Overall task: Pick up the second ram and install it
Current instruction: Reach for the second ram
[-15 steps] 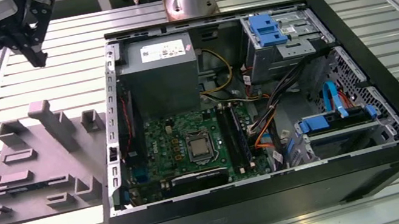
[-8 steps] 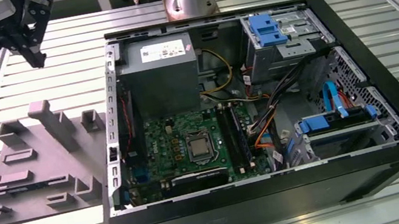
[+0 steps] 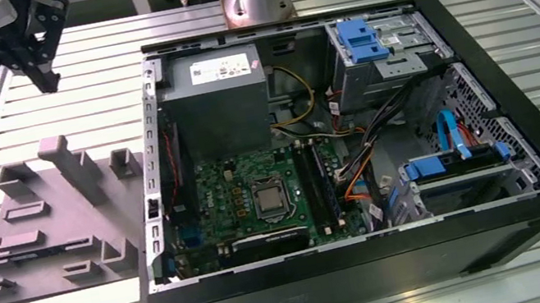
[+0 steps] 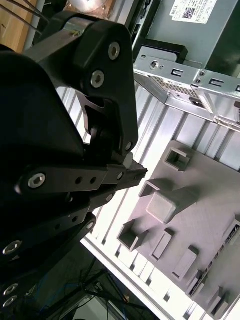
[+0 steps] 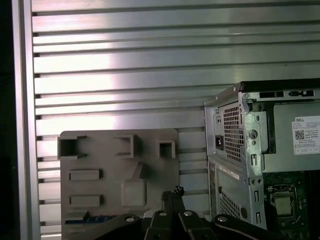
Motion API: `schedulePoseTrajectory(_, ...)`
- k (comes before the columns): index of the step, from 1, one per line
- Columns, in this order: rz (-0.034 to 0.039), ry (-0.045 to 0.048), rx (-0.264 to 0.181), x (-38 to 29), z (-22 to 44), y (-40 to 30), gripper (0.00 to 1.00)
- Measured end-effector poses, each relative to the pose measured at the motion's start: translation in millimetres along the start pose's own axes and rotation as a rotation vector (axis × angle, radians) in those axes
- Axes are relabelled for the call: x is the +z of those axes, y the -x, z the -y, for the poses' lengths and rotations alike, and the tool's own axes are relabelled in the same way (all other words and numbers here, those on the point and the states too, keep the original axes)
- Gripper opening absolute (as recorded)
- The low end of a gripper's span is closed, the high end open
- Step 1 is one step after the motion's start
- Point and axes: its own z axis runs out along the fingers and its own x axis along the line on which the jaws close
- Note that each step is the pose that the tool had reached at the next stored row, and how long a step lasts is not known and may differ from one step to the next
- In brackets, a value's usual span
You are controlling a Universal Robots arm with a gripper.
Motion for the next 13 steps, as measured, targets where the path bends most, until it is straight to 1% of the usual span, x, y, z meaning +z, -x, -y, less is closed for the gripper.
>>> schedulePoseTrajectory(13,0.0,-0.0001,0.0,0.7,0.8,-3.6,0.11)
